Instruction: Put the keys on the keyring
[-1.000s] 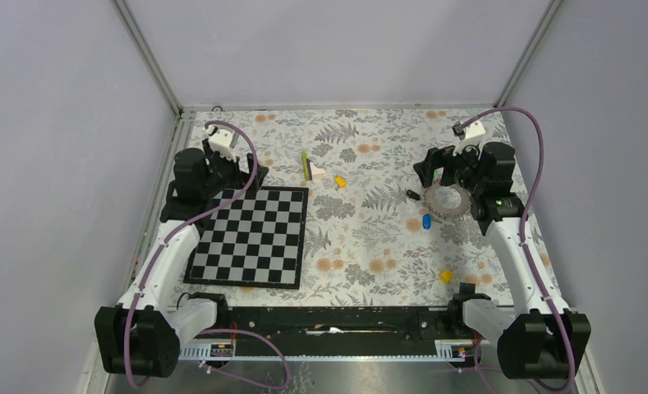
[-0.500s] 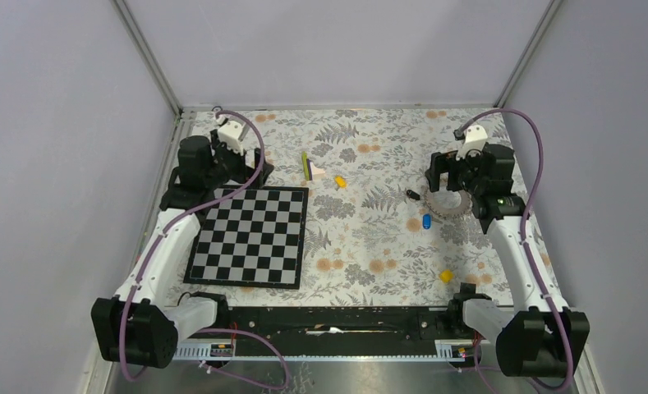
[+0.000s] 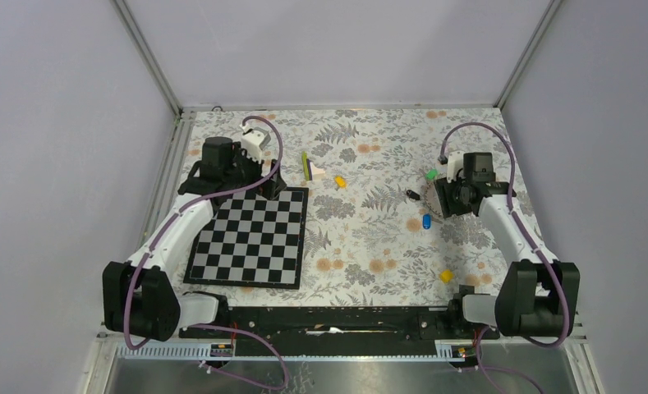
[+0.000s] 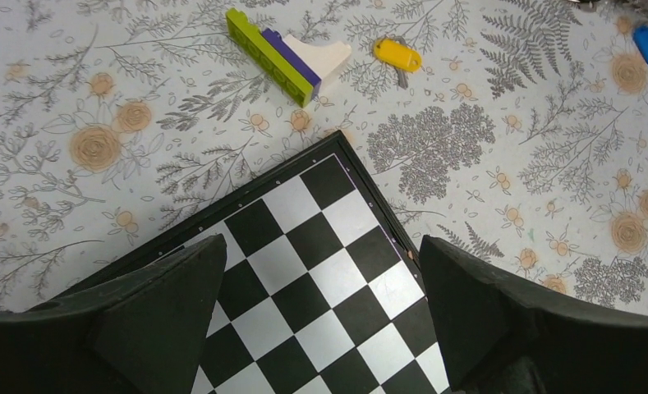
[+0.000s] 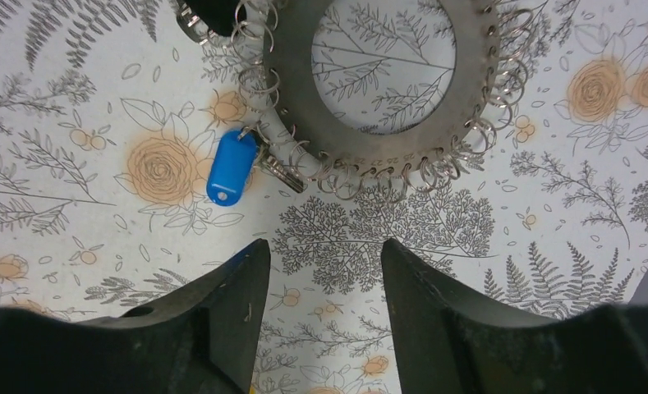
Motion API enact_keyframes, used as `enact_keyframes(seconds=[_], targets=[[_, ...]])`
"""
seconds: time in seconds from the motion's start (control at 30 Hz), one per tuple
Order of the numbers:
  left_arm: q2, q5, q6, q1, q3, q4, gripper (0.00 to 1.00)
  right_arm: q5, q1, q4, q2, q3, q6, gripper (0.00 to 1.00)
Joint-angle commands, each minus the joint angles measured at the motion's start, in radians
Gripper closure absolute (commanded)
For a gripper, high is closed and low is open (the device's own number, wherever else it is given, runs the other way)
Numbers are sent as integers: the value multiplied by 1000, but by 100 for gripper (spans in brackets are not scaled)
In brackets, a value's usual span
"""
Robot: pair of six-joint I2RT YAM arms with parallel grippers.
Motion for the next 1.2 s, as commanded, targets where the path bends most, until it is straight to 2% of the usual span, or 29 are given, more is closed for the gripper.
enact_keyframes(seconds=[0.0, 0.13, 0.43, 0.67, 0.83, 1.17], targets=[[5, 47, 22, -17, 41, 19, 1, 47, -6, -63, 56, 54, -10, 44], [10, 49, 21, -31, 39, 20, 1, 37, -14, -68, 137, 80, 12, 52], [9, 49, 30, -38, 35, 18, 1, 0, -41, -65, 263, 132, 22, 61], [17, 53, 35, -38, 35, 15, 1, 25, -81, -64, 300, 146, -36, 63], [26, 58, 40, -39, 35, 12, 1, 82, -85, -63, 324, 140, -111, 63], [30, 61, 46, -43, 35, 7, 1, 102, -90, -62, 404, 163, -192, 64]])
